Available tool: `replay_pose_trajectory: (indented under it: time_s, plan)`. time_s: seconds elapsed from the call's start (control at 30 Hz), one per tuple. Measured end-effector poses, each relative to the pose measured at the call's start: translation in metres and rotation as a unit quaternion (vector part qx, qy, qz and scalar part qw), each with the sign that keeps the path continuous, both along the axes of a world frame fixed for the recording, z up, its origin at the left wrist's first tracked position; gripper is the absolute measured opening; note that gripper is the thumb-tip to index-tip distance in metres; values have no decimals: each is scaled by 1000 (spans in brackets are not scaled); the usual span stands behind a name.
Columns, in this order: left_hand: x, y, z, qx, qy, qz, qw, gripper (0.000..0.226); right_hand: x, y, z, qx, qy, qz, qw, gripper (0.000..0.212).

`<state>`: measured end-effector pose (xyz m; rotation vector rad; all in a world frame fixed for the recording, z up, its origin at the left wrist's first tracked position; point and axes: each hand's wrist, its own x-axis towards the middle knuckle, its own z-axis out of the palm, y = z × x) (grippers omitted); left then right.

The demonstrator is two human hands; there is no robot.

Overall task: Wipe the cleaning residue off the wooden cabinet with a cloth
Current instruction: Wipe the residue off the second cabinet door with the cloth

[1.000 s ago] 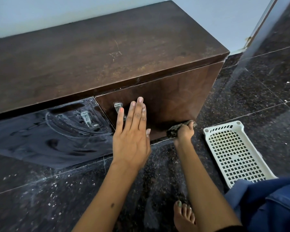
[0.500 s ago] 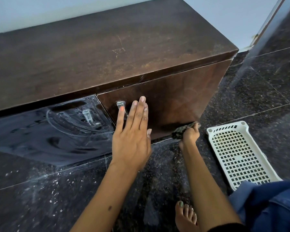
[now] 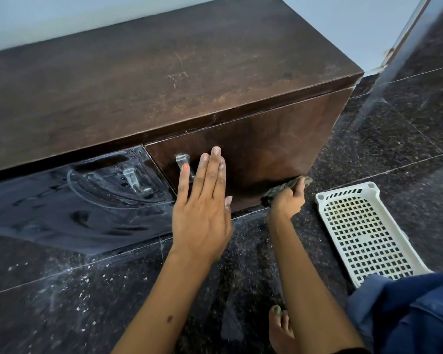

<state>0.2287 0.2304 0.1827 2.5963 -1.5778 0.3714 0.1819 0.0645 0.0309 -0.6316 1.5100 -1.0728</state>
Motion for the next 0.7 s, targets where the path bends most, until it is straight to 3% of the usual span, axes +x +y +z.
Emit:
replay_pose_trajectory:
  time_s: [0.07,0.13,0.23,0.3,0.37,0.47,0.57,0.63,0.7]
  plan:
    - [-1,1,-1,-1,0,1,1000,61,10,7,7,-52,27,-14,998,59]
    - [-1,1,0,-2,1,1,1000,61,11,7,2,-44,53,1,998,58]
    - [0,0,2,-2,2,-5,1000,61,-2,-9,-10,121,1,64,991,59]
    - [1,1,3,-1,2,-7,1000,61,-10,-12,-11,175,-20,91,980,56]
    - [1,1,3,0,2,-10,1000,61,-9,-8,-8,126,13,64,990,55]
    - [0,0,1,-5,7,-8,1000,61,5,3,3,-60,102,11,993,53]
    - [-1,0,-1,-1,5,-3,1000,61,19,8,12,-106,154,-7,982,58]
    - [-1,0,-1,-2,8,-3,1000,61,15,3,2,-35,142,21,989,60]
    - [0,0,0,-7,9,-5,1000,60,2,-7,-8,130,45,56,989,54]
